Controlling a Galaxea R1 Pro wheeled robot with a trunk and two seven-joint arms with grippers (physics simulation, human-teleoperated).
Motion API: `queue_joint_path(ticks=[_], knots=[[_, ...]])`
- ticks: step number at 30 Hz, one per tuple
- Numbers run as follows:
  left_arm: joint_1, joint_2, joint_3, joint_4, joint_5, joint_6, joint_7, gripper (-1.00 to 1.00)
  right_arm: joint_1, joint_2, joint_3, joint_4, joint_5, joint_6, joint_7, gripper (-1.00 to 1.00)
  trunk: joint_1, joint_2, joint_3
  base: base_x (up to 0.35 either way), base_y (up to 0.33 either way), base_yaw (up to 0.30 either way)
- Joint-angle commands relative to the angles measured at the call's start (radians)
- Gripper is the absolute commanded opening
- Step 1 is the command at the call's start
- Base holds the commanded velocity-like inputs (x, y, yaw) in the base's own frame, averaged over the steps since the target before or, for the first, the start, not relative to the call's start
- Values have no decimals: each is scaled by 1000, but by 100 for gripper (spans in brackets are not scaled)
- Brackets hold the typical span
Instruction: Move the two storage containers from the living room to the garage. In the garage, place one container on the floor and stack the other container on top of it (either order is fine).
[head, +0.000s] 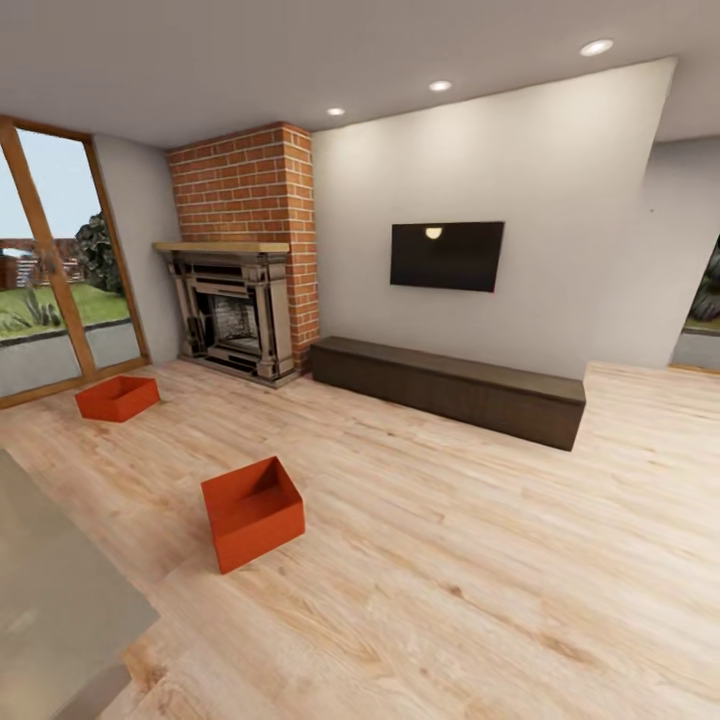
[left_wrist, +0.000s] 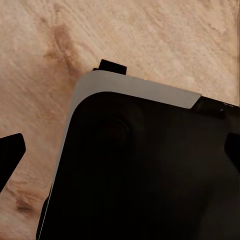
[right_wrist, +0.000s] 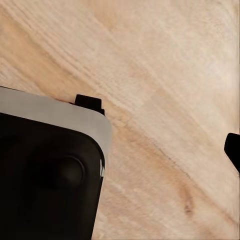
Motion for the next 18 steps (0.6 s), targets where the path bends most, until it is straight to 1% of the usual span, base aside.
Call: queue_joint_path(ticks=[1,11,14,18], knots=[[0,0,0,-1,6,3,1,100,-1,0,7,2,-11,-5,-1,100,1,0,-1,325,0,233],[0,0,0,-3,6,5,1,100,-1,0,5,2,-12,-5,-1,100,1,0,-1,325,0,261],[0,0,0,-4,6,6,1,100,-1,0,5,2,-11,-5,-1,100,1,0,-1,325,0,99],[0,0,0,-4,6,6,1,100,-1,-2,10,2,-8,-5,-1,100,1,0,-1,325,0,22]])
